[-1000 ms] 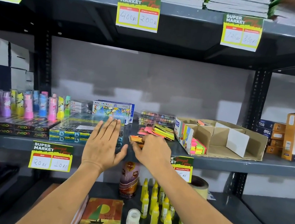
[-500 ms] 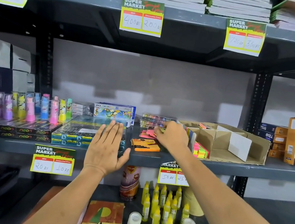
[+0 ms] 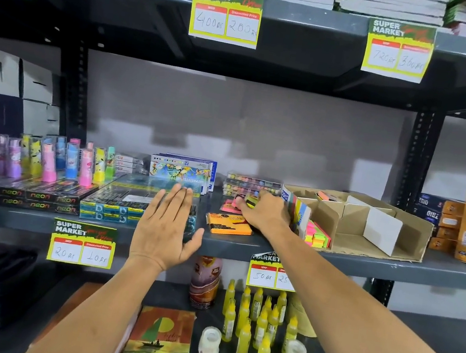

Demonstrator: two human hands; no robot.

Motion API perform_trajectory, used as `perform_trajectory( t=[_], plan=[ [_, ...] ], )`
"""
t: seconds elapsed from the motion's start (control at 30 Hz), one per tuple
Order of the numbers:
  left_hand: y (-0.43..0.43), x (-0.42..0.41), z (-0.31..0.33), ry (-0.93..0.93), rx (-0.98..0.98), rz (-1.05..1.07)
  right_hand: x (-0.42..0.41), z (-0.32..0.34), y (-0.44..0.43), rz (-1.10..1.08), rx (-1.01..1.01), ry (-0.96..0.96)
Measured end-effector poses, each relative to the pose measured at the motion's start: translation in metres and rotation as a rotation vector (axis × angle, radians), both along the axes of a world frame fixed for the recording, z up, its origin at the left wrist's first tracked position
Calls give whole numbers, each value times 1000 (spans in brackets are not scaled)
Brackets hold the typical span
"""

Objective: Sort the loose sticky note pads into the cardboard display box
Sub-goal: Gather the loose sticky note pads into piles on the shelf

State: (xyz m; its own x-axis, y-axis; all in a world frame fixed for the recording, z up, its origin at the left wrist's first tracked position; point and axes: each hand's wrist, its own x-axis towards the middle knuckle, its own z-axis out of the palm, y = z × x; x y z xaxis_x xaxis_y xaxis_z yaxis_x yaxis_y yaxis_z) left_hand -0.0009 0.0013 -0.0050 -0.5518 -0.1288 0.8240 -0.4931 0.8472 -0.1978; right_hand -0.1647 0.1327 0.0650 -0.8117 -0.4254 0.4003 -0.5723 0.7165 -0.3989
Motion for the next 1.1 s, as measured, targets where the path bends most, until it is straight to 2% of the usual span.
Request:
perform_trajectory(
  t=[0.27, 0.53, 0.7, 0.83, 0.97, 1.1],
  plan=[
    [1, -1, -1, 14, -12, 10, 4, 2, -1, 49, -58, 47],
    [0, -1, -1, -2, 10, 20, 30, -7, 27, 100, 28, 177],
    [0, -1, -1, -8, 21, 20, 40, -7, 34, 125, -41, 55],
    [0, -2, -1, -2, 20, 13, 46, -13, 31, 154, -80, 37],
    [-1, -1, -1, -6, 19, 10, 48, -14, 30, 162, -82, 65],
    [-1, -1, -1, -1, 13, 14, 40, -14, 41, 83, -56, 163]
  ],
)
